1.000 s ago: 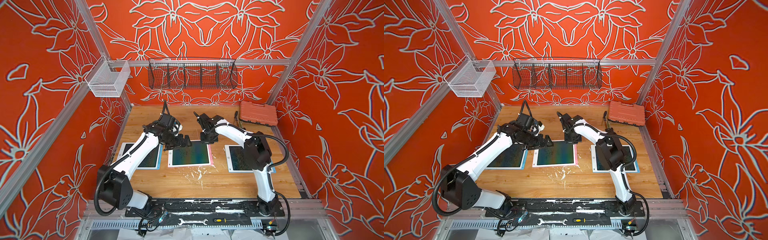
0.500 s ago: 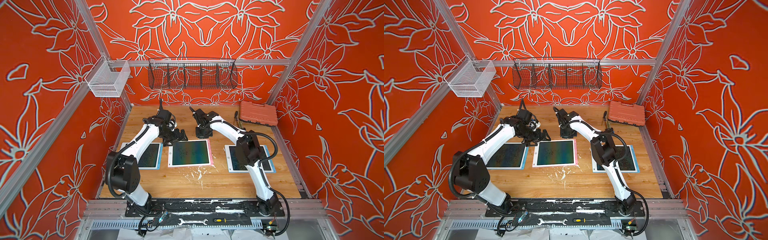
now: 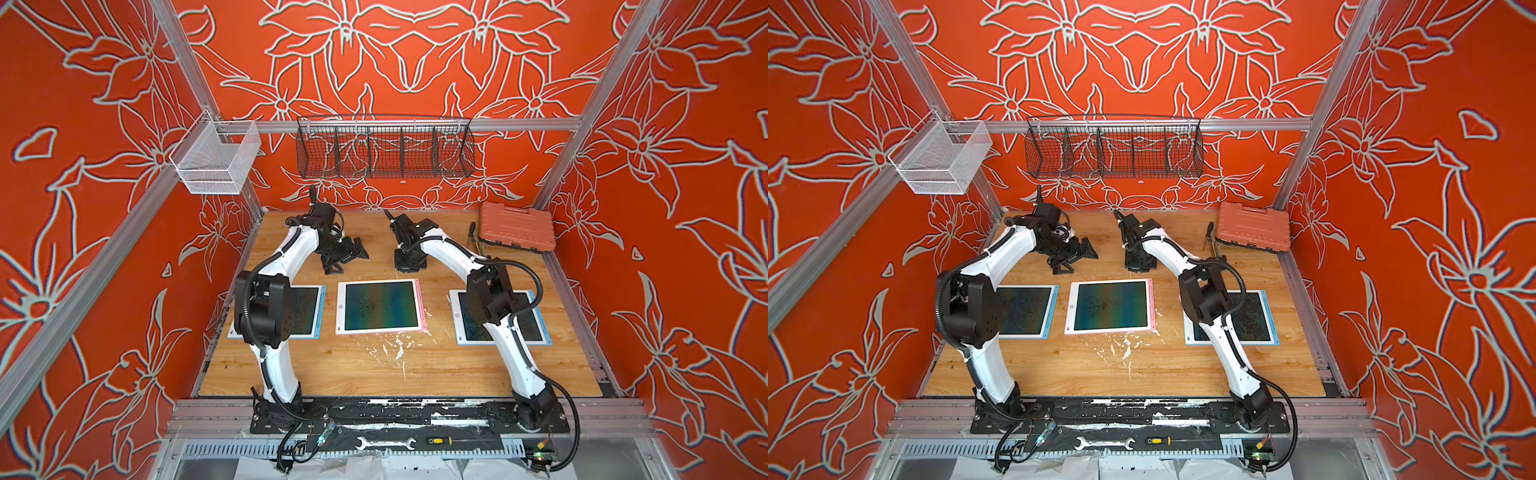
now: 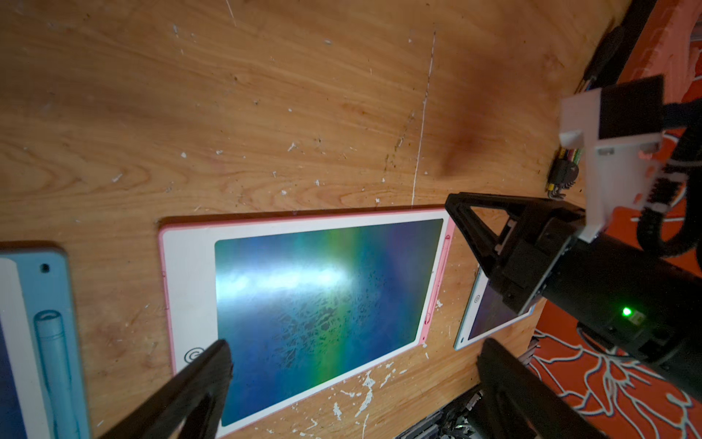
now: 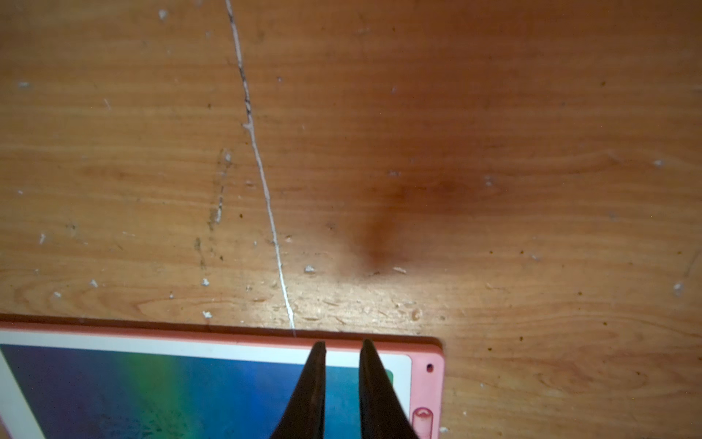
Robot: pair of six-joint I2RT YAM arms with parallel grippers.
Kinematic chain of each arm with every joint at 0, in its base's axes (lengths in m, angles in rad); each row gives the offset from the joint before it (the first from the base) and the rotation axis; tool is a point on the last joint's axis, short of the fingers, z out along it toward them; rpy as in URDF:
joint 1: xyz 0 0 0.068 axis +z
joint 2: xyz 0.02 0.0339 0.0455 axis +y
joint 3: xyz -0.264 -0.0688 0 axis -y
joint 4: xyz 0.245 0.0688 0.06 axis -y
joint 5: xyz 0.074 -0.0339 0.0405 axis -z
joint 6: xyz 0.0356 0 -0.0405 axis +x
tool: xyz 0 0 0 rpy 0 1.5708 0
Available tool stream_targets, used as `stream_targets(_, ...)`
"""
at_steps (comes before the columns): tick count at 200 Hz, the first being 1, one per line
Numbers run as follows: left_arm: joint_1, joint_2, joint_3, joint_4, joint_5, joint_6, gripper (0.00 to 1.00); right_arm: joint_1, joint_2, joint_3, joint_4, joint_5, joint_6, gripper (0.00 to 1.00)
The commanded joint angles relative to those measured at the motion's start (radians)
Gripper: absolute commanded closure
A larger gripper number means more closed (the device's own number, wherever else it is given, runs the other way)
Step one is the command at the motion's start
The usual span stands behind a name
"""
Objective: Place the stylus back onto the writing tablet
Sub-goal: Place the stylus on the writing tablet, then adjust the writing tablet at the center of the board.
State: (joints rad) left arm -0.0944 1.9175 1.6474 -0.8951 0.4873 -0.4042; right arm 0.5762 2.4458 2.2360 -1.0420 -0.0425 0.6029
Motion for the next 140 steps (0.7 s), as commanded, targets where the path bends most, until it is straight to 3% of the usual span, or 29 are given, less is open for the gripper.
stream_targets(1,0.011,0.057,0.053,0.008,-0.02,-0.022,0.01,-0.005,0.036,0.031,-0.027,0.001,0.014,0.81)
stream_targets(82,0.013,0.254,0.201,-0.004,-0.047,-0.032,0.01,-0.015,0.089,0.05,0.004,-0.007,0.036,0.82)
stream_targets(140,0.014,0.291,0.169,0.016,-0.06,-0.028,0.01,-0.015,0.085,0.016,0.008,-0.008,0.036,0.82)
